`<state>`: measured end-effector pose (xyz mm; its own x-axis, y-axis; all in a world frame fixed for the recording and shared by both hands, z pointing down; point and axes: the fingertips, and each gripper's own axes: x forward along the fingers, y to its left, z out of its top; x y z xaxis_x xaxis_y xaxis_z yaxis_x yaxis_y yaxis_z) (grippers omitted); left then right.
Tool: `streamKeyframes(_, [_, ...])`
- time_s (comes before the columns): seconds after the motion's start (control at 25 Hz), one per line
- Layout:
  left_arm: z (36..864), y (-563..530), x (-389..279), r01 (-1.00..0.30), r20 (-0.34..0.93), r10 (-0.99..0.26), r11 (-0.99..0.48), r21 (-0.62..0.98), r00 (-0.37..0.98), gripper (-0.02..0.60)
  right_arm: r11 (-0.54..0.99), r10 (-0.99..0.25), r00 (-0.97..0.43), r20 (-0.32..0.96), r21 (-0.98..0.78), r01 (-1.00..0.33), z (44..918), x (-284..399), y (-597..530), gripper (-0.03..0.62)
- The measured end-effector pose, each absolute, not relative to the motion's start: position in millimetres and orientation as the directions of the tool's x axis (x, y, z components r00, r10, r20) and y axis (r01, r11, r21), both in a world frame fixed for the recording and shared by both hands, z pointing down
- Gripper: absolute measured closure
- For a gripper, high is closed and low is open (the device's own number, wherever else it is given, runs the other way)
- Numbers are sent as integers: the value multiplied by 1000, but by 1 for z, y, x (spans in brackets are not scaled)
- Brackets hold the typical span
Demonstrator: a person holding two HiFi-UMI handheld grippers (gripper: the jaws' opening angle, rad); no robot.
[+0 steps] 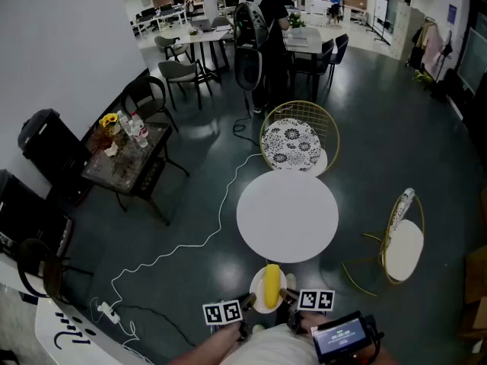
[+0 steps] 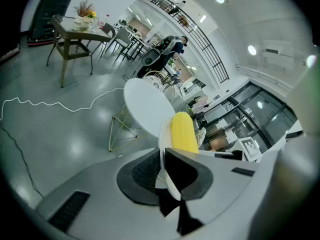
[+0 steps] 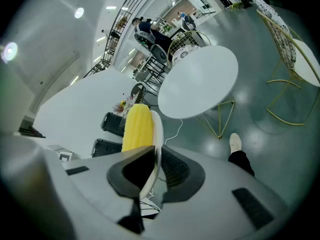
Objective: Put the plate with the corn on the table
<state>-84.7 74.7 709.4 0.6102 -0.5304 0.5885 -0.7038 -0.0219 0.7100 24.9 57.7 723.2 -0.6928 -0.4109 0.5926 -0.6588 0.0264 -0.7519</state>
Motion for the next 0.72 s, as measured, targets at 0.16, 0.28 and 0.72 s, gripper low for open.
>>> streamKeyframes(0.16, [698, 121, -96, -684, 574, -558, 16, 729, 599, 543, 64, -396, -695, 600, -738, -672, 708, 13, 99, 546])
streamKeyframes(0.28, [687, 141, -95, -673, 555, -572, 8, 739, 603, 543, 97, -396, -693, 602, -723, -684, 694, 13, 116, 546])
streamKeyframes(0.72, [673, 157, -94, -684, 530, -595, -47, 728, 605, 543, 151, -426, -704, 569, -722, -675, 681, 14, 135, 546])
